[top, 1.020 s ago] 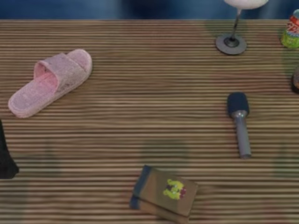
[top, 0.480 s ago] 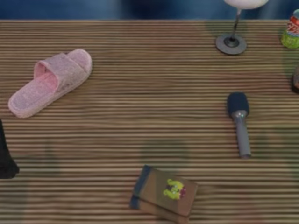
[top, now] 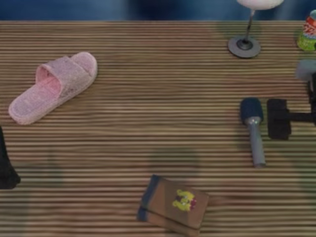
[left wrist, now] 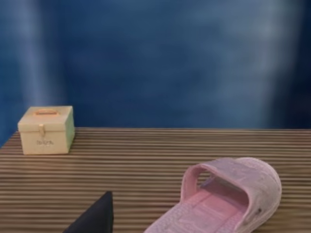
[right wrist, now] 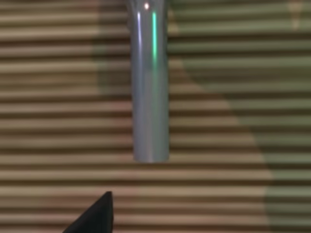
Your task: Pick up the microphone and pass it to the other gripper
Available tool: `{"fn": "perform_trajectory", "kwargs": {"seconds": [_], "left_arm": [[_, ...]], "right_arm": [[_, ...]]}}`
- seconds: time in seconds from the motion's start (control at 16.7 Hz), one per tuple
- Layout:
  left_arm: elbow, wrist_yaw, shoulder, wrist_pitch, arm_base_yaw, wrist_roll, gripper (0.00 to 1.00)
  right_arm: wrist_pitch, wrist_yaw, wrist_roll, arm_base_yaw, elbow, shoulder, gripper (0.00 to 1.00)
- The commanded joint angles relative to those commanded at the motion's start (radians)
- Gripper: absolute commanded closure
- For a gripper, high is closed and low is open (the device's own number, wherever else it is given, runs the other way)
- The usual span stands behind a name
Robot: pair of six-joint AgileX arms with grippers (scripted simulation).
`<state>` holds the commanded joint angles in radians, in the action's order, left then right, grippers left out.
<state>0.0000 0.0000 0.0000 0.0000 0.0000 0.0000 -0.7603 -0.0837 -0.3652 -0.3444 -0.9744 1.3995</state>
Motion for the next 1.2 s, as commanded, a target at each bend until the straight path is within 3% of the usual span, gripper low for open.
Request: {"fn": "perform_trajectory", "kwargs": {"seconds": [0.54, 0.96, 1.2], "left_arm": [[0.0, 0.0, 0.0, 0.0, 0.0, 0.0, 0.0], [0.0, 0.0, 0.0, 0.0, 0.0, 0.0, 0.0], [0.0, 0.0, 0.0, 0.0, 0.0, 0.0, 0.0]], "right_arm": [[-0.245, -0.027, -0.131, -0.123, -0.366, 0.452, 0.0], [-0.231, -0.027, -0.13, -0.119, -0.361, 0.466, 0.0], [-0.079, -0.027, -0.119, -0.11, -0.29, 0.541, 0.0]]}}
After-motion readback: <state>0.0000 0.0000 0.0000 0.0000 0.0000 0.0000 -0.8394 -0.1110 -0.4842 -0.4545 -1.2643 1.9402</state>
